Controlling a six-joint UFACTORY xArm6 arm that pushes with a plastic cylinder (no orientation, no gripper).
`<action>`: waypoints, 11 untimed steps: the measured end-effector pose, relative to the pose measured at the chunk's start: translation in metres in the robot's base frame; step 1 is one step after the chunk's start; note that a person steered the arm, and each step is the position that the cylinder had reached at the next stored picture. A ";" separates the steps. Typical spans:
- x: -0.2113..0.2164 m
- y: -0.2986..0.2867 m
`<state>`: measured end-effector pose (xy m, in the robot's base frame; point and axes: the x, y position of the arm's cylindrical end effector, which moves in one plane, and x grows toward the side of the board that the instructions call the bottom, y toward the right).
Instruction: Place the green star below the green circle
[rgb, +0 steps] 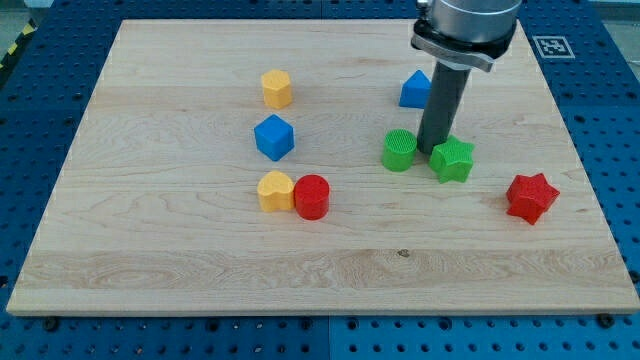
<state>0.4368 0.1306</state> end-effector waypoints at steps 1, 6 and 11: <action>-0.017 0.011; 0.018 0.027; 0.084 0.001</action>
<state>0.5206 0.1315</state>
